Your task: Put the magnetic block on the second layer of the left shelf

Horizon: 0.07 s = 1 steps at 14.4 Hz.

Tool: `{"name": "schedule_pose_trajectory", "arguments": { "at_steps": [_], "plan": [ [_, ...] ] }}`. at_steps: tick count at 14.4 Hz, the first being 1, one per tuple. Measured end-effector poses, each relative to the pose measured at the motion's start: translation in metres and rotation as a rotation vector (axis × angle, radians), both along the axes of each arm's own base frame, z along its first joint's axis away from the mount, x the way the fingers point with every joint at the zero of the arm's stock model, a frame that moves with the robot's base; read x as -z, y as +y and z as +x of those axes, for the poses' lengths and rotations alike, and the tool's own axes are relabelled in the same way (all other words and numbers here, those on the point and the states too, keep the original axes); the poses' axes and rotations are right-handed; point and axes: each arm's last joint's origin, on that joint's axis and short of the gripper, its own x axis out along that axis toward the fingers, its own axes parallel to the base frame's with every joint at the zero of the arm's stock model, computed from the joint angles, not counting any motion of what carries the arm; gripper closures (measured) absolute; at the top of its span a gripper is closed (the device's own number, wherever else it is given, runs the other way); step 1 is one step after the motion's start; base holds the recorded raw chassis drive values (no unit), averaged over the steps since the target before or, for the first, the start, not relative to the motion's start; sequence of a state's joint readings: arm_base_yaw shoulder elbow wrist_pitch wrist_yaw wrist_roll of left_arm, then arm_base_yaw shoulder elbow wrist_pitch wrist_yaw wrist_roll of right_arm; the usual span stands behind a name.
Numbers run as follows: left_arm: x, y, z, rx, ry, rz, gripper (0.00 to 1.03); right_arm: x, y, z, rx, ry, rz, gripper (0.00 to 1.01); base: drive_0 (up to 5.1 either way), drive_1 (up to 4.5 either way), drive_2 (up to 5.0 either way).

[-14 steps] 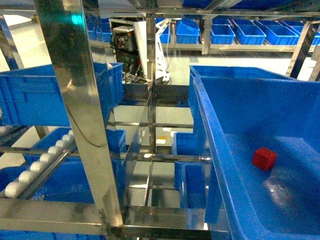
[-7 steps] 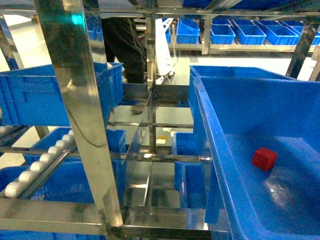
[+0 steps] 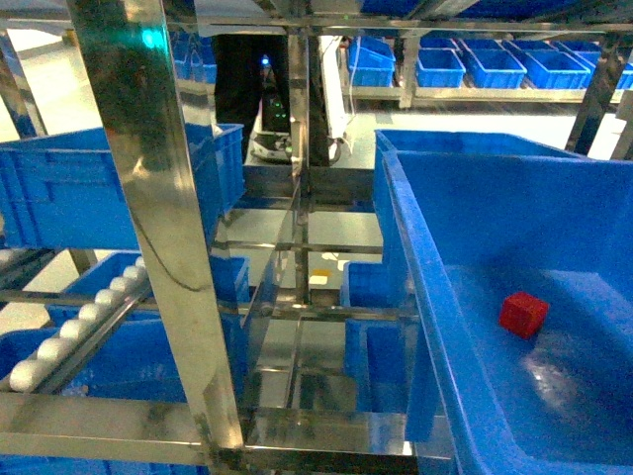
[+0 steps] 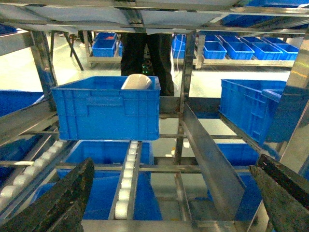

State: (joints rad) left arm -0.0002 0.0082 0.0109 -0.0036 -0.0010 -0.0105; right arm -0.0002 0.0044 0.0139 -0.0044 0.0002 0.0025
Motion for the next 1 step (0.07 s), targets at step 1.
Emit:
{"name": "schedule_pose_trajectory", "arguments": {
  "at_steps": [1],
  "plan": [
    [0.0,0.0,0.0,0.0,0.0,0.0,0.05,0.0,0.0,0.0,0.0,0.0,0.0,0.03,0.0,0.0,0.0]
  ]
}}
